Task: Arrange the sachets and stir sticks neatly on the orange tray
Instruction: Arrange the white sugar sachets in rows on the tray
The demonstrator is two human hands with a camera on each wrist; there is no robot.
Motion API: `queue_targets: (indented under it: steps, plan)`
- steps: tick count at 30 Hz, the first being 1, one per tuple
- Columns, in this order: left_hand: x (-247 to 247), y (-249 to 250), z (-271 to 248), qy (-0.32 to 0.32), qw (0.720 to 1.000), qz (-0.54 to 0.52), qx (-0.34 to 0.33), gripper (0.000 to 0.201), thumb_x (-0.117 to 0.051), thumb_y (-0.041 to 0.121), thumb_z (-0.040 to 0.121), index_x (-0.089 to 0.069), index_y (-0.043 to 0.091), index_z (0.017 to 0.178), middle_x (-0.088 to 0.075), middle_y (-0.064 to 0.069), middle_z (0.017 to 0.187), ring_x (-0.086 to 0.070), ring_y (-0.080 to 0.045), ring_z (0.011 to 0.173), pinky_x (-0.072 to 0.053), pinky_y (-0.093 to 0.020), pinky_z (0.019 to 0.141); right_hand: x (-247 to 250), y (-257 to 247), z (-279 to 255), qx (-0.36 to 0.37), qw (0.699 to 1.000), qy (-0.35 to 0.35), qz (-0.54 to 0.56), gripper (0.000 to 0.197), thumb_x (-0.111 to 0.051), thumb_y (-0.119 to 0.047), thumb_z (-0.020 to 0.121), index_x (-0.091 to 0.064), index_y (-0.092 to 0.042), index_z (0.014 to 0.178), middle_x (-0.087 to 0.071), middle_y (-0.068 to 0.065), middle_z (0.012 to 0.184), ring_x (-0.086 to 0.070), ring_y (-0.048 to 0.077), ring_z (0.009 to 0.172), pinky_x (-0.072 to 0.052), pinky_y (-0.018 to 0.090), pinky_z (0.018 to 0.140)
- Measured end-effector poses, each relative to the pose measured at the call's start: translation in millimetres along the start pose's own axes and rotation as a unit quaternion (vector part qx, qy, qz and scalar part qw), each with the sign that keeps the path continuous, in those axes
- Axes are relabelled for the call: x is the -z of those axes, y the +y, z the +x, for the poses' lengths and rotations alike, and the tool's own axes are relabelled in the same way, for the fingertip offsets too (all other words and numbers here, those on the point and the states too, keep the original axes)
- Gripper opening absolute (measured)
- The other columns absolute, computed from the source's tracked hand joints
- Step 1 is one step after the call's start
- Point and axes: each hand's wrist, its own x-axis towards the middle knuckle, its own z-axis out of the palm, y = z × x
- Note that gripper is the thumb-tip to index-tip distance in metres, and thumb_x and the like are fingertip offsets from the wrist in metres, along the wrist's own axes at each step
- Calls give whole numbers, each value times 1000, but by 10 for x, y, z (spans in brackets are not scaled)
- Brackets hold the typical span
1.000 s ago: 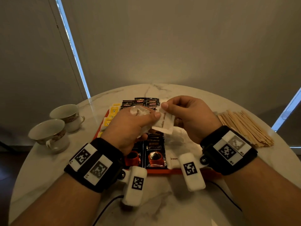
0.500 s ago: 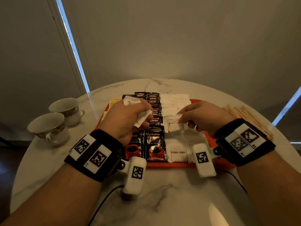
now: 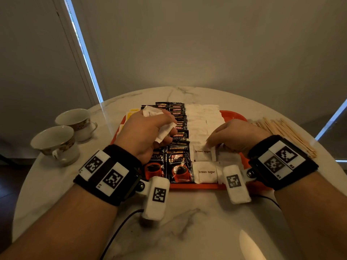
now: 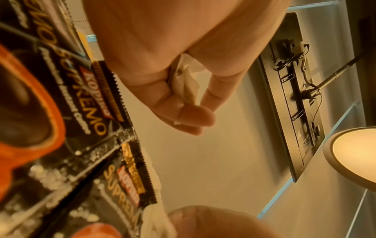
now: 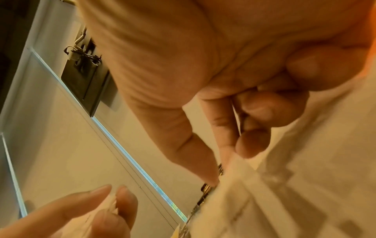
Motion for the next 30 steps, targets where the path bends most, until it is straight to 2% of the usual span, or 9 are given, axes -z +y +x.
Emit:
queue_targets:
  steps: [3, 5, 10, 14, 17, 19, 23, 26, 30]
  plan:
    - [1, 1, 11, 5, 1000, -3, 6, 11, -66, 2, 92, -71, 10, 88, -72, -14, 85, -70, -19, 66, -51, -26, 48, 1, -18, -15, 38, 997, 57, 28, 4, -79, -25, 83, -80, -21, 85, -76, -6, 91, -67, 10, 86, -46, 23, 61]
    - [5, 7, 15, 6, 1000, -13, 12, 11, -63, 1, 93, -69, 7, 99, -74, -14, 87, -70, -20, 68, -52, -27, 50, 3, -48, -33, 56, 994, 85, 29, 5, -75, -26, 86, -79, -23, 85, -75, -6, 88, -64, 10, 78, -44, 23, 58]
    - [6, 28, -22, -50, 997, -46, 40, 31, -42, -10, 92, -58, 3, 115, -78, -16, 93, -75, -27, 81, -60, -32, 59, -112, -139, -87, 25, 999, -45, -1, 17, -68, -24, 92, -81, -16, 86, -78, -1, 77, -59, 10, 60, -47, 24, 55]
    - [-15, 18, -59, -101, 992, -67, 40, 38, -42, -18, 96, -55, 2, 125, -76, -24, 108, -77, -35, 97, -65, -34, 70, -87, -130, -90, 77, 996, 6, 39, 18, -67, -32, 93, -81, -21, 88, -77, -8, 77, -58, 8, 62, -45, 26, 58]
    - [-27, 18, -81, -92, 993, -63, 33, 31, -58, -14, 95, -61, 3, 121, -79, -17, 100, -79, -30, 91, -63, -28, 63, -83, -184, -138, 123, 974, 0, 191, 27, -70, -45, 91, -79, -19, 91, -76, -4, 83, -56, 12, 68, -39, 28, 60]
    - [-15, 27, -88, -82, 996, -34, 18, 27, -67, -10, 92, -64, 5, 115, -80, -9, 91, -79, -25, 85, -62, -26, 60, -121, -212, -167, 137, 971, -8, 196, 28, -75, -48, 85, -78, -20, 91, -76, -2, 86, -58, 11, 70, -41, 28, 61]
    - [4, 27, -89, -83, 996, 29, 0, 22, -77, 2, 86, -70, 8, 106, -80, -8, 91, -79, -21, 82, -62, -26, 59, -175, -219, -176, 159, 969, -15, 188, 24, -81, -32, 83, -74, -18, 100, -76, 5, 94, -63, 10, 75, -49, 28, 66]
    - [-15, -1, -64, -50, 998, 31, 0, 13, -78, 15, 89, -72, 12, 100, -80, -6, 89, -78, -19, 77, -60, -27, 55, -198, -224, -180, 149, 954, -49, 256, 18, -81, -14, 81, -72, -9, 95, -74, 7, 88, -66, 13, 72, -54, 30, 68]
    - [-36, 6, -58, -41, 999, -11, 12, 24, -80, 26, 84, -72, 12, 101, -81, -6, 91, -77, -16, 76, -60, -26, 56, -249, -230, -162, 143, 937, -43, 317, 18, -83, -9, 79, -66, -7, 86, -71, 10, 80, -65, 19, 65, -57, 33, 67]
